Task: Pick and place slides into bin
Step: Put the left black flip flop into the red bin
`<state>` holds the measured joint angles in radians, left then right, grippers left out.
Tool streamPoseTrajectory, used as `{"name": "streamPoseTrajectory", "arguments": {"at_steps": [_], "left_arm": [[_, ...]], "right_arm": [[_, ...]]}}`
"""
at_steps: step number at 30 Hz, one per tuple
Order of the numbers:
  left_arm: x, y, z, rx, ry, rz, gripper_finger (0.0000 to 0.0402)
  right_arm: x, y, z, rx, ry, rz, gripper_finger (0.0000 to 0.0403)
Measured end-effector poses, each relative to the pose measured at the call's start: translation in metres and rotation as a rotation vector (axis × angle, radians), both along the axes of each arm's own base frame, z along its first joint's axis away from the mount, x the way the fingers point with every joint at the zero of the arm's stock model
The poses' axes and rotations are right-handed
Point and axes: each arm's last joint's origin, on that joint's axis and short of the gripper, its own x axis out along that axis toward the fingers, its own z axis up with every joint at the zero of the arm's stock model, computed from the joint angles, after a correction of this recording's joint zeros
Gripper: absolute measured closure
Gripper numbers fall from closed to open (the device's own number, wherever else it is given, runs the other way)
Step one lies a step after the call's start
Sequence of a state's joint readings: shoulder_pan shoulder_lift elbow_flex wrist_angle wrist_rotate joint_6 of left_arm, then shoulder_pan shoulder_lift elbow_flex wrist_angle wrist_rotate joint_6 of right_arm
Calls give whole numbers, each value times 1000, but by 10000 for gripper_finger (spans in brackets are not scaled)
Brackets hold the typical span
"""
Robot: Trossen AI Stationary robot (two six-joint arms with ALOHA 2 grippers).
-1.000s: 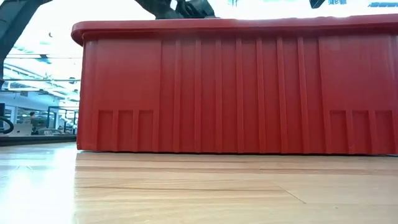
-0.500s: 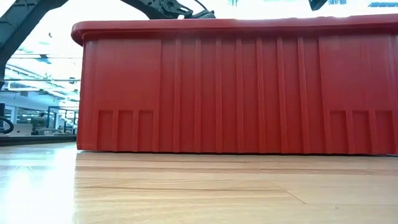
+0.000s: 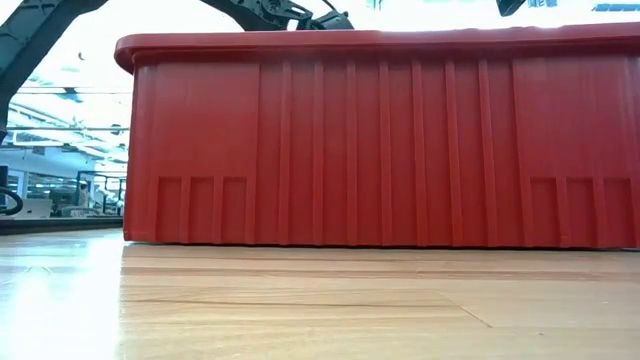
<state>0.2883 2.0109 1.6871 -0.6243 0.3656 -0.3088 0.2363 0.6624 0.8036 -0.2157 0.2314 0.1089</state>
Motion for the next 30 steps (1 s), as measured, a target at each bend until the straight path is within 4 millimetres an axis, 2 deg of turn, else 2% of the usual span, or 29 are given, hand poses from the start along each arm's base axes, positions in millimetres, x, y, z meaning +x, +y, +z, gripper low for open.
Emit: {"name": "streamPoseTrajectory", "arguments": {"at_steps": [8, 15, 18, 20, 24, 27, 30], "left_arm": [[-2, -1, 6, 7, -18, -15, 211], [-8, -3, 33, 42, -116, -14, 149], [-21, -4, 55, 54, -146, -14, 131], [-36, -7, 74, 76, -160, -48, 125], [-87, -27, 124, 120, -151, -91, 142], [-134, -52, 159, 148, -154, -116, 186], [-180, -77, 185, 192, -161, -123, 252]], "right_arm": [[0, 0, 0, 2, 0, 0, 403], [0, 0, -1, -2, 6, -1, 403], [0, 0, -1, 0, 7, -2, 403], [0, 0, -1, 0, 6, -2, 403], [0, 0, -1, 0, 7, -2, 403], [0, 0, -1, -16, 15, -1, 403], [-1, 0, -3, -38, 29, 2, 403]]}}
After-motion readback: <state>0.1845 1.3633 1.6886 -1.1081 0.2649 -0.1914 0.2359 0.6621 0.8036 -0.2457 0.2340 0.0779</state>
